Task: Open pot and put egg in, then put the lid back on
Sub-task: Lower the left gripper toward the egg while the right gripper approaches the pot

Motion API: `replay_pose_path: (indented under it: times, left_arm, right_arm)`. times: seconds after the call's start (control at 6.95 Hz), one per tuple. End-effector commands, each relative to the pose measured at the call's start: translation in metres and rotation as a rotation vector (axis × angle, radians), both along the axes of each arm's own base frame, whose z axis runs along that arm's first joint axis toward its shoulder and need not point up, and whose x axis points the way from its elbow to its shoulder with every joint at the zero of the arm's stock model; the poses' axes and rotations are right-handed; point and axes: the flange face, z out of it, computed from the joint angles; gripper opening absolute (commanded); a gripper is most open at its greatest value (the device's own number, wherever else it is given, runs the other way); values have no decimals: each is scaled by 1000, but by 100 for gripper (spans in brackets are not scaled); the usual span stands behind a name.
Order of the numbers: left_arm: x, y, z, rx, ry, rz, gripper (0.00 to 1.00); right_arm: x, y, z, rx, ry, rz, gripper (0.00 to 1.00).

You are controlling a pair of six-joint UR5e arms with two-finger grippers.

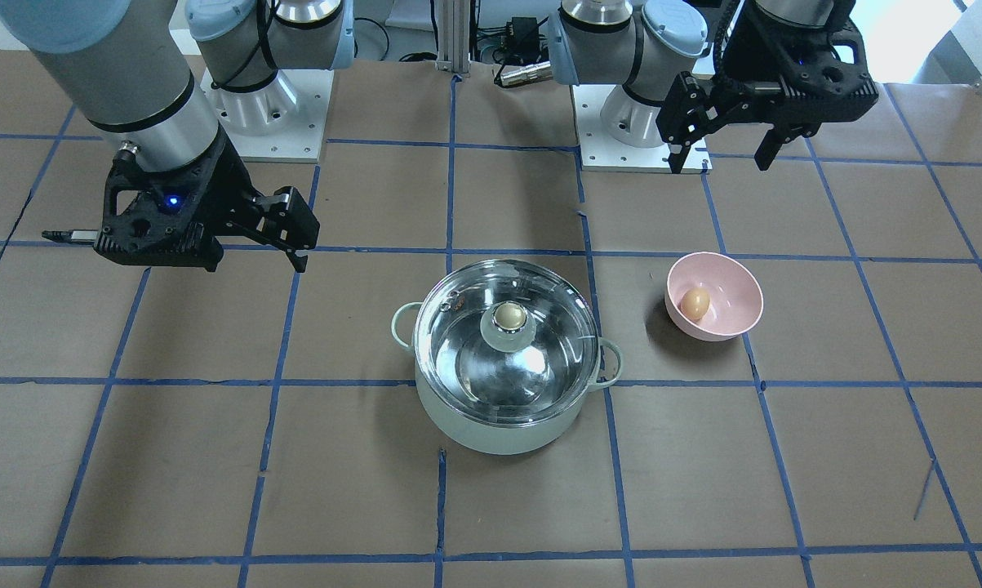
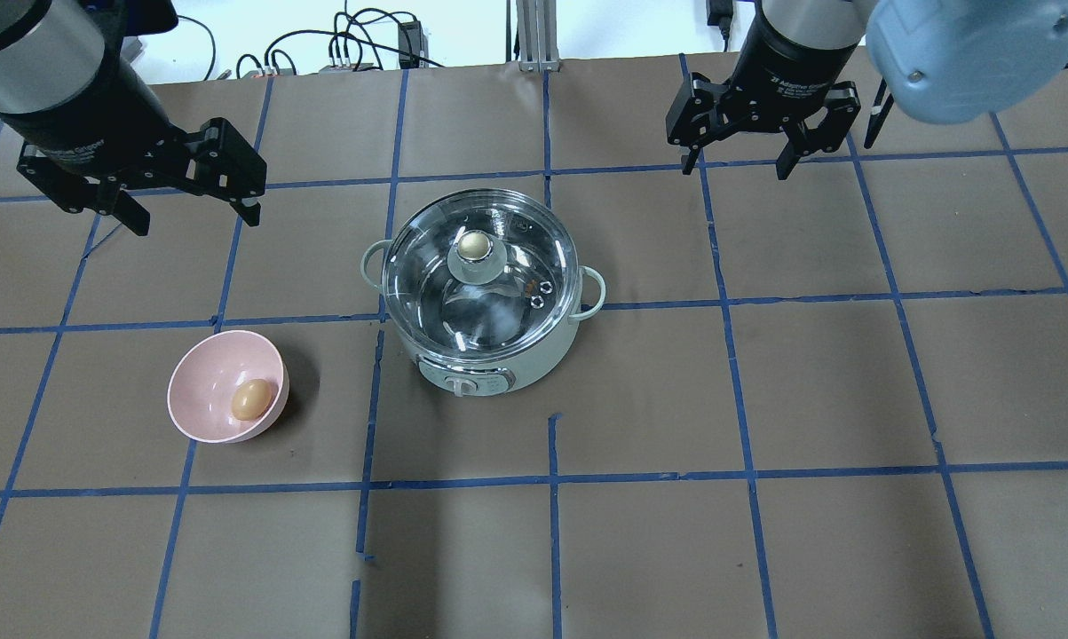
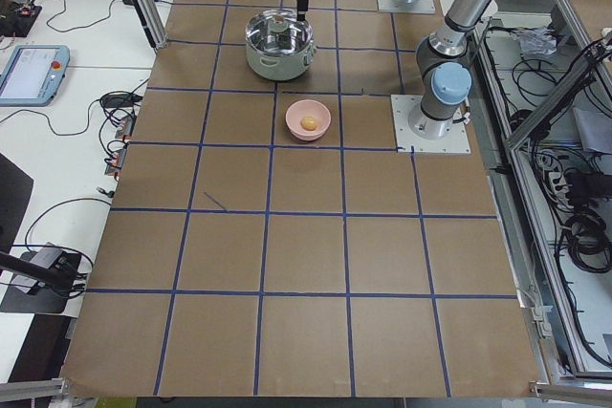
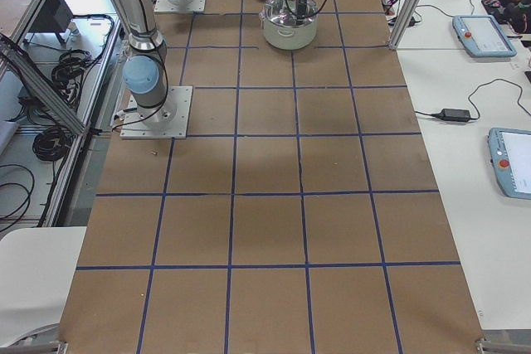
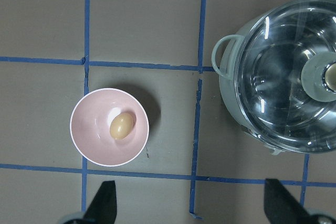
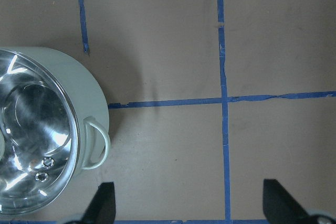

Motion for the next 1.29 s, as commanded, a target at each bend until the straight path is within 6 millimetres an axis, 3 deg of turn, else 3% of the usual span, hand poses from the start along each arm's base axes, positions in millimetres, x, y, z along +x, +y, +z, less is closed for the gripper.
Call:
replay_pose_path:
  times: [0.0,0.58,0.72,1.01,1.15]
  left_arm:
    - [0,0,0,-2,3,0,100]
    - [0,0,-1,2,0,-3,100]
    - [0,-2,-20,35,-1,-6,100]
    - [21,-13,-50,95,0,-17,100]
    - [46,-13,-76,141,11,-37,100]
  right_arm:
    - [0,0,1,-2,0,0,100]
    - [1,-2,1,-17,-1,2,100]
    - [3,-2,1,-19,-1,6,100]
    - [4,-7,-2,-36,-2,6,100]
    - [4,-9,-1,-46,-3,8,100]
